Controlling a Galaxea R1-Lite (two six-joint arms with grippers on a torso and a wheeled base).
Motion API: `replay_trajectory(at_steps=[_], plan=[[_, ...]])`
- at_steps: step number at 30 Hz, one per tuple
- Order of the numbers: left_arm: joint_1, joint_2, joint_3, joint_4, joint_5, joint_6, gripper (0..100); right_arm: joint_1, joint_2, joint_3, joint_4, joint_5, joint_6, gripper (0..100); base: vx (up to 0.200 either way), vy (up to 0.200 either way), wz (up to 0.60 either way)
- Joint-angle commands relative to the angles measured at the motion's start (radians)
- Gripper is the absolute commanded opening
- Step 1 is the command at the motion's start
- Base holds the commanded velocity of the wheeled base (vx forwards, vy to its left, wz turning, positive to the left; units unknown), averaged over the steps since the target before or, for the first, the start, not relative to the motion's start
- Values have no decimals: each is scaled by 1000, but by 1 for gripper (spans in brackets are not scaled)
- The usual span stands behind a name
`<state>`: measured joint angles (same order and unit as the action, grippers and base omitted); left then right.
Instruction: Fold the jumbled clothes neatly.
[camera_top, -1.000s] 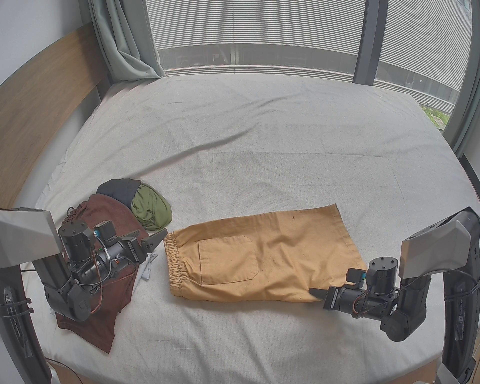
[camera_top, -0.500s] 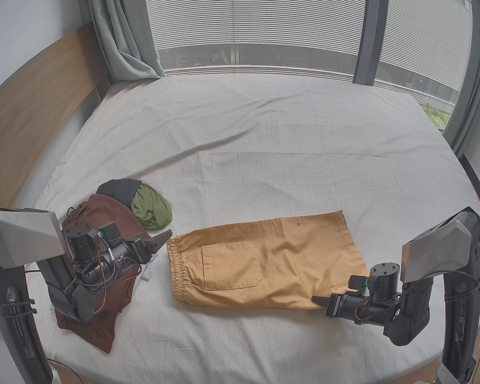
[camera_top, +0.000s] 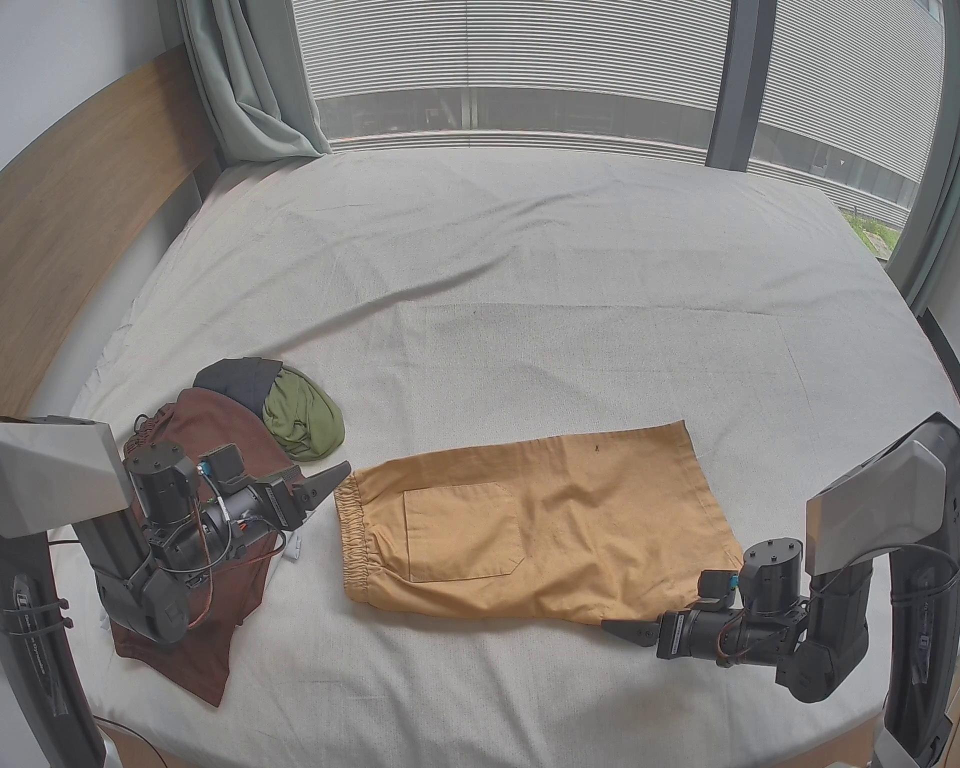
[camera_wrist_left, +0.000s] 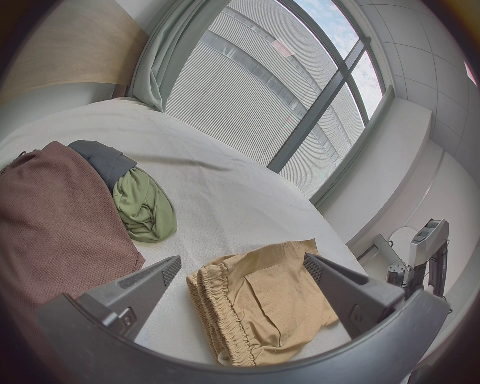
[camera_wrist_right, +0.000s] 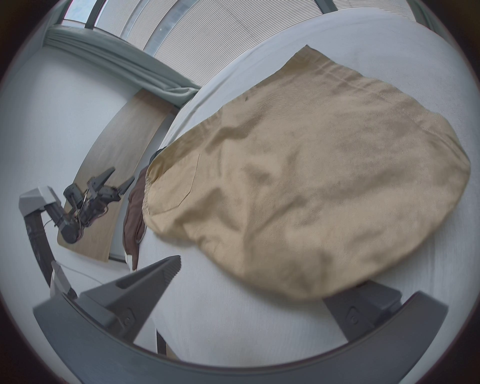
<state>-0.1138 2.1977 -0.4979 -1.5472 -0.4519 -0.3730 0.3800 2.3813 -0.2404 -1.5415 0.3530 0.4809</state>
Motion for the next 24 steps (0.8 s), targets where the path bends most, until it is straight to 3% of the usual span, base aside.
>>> replay_trajectory(at_steps=[1, 13, 19, 24], plan=[[3, -1, -1, -1, -1, 0, 100, 27, -34, 58, 0, 23, -19, 100, 0, 0, 0], [2, -3, 12, -1, -13, 3, 100, 114, -174, 115, 1, 84, -19, 100, 0, 0, 0], [2, -1, 10, -1, -13, 5, 100, 96, -203, 73, 1, 86, -8, 100, 0, 0, 0], [2, 1, 10, -1, -11, 6, 100, 28, -140, 10, 0, 84, -5, 100, 0, 0, 0]])
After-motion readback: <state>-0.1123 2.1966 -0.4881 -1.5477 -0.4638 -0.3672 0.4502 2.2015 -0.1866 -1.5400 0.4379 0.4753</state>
